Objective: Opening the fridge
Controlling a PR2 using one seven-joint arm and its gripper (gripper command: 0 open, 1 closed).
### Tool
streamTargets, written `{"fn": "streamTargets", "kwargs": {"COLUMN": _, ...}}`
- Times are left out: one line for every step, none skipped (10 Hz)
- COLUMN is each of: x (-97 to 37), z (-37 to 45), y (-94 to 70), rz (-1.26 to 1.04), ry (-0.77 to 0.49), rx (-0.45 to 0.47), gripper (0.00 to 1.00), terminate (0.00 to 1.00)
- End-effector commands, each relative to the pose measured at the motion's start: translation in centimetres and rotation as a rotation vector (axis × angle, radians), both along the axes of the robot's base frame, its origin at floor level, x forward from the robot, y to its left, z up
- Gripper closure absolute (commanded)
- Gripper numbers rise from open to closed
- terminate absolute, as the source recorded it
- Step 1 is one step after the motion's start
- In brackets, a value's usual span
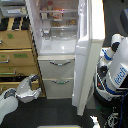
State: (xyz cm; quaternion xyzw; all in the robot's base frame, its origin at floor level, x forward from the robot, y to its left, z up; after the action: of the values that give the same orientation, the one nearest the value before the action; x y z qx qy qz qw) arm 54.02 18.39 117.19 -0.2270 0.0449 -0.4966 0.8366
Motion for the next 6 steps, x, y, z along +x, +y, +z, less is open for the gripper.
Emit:
{"fn": "streamTargets", "kwargs": {"x": -4.1, "z": -0.6, "y": -28.1, "rz": -0.3, "ry": -0.308, "rx": -0.064, "gripper": 0.0, "terminate": 0.0}}
{"fn": "streamTargets", "kwargs": {"x": -6.0, "z": 1.6, "y": -32.8, "rz": -0.332, "ry": -0.326, "rx": -0.091, "gripper": 0.0, "terminate": 0.0}}
{"fn": "streamTargets", "kwargs": {"x": -7.6, "z": 3.1, "y": -36.0, "rz": -0.334, "ry": -0.341, "rx": -0.103, "gripper": 0.0, "terminate": 0.0}}
{"fn": "streamTargets", "kwargs": {"x": -8.9, "z": 4.9, "y": -41.2, "rz": -0.341, "ry": -0.345, "rx": -0.108, "gripper": 0.0, "terminate": 0.0}}
{"fn": "streamTargets", "kwargs": {"x": -12.9, "z": 7.9, "y": -47.7, "rz": -0.422, "ry": -0.345, "rx": -0.153, "gripper": 0.0, "terminate": 0.0}}
{"fn": "streamTargets", "kwargs": {"x": -15.8, "z": 9.3, "y": -51.3, "rz": -0.477, "ry": -0.356, "rx": -0.179, "gripper": 0.0, "terminate": 0.0}}
